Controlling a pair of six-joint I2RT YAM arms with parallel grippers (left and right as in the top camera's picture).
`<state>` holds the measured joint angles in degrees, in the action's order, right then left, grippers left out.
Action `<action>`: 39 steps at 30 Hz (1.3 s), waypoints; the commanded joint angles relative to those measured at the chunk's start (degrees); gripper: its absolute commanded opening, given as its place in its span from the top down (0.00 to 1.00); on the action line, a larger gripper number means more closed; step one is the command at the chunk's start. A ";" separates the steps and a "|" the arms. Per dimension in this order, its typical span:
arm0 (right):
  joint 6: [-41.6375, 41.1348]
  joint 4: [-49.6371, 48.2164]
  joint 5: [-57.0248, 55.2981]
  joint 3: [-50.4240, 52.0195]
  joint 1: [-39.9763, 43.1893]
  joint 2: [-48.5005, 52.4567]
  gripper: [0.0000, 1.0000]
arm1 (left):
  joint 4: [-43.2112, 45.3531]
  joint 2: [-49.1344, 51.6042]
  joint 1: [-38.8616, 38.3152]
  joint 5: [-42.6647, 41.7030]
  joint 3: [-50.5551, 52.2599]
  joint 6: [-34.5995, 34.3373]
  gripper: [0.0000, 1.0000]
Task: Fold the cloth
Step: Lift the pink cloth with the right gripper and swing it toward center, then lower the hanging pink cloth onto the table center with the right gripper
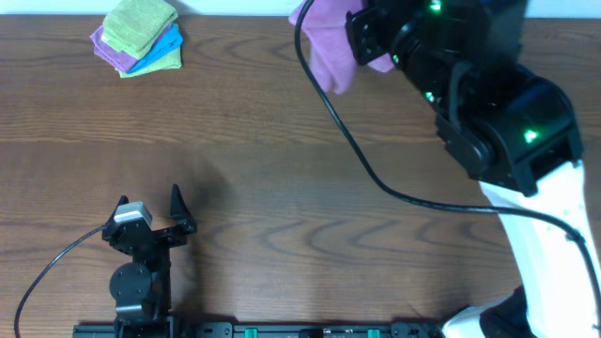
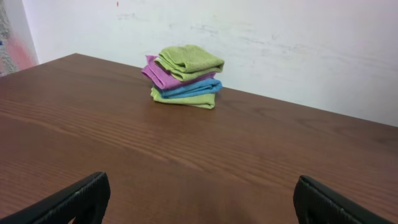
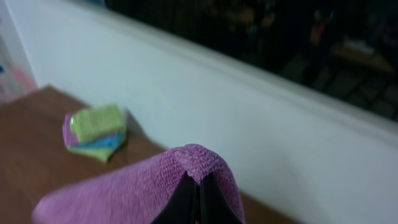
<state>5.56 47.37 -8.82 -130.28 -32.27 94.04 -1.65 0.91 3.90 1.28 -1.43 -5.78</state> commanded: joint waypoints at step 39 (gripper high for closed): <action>-4.66 13.33 11.15 33.57 14.08 12.04 0.06 | -2.82 -0.26 -0.17 0.44 1.05 0.00 0.05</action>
<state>0.58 63.18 -2.42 -99.59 -20.25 106.48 -1.67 0.95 3.90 1.28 -1.43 -5.80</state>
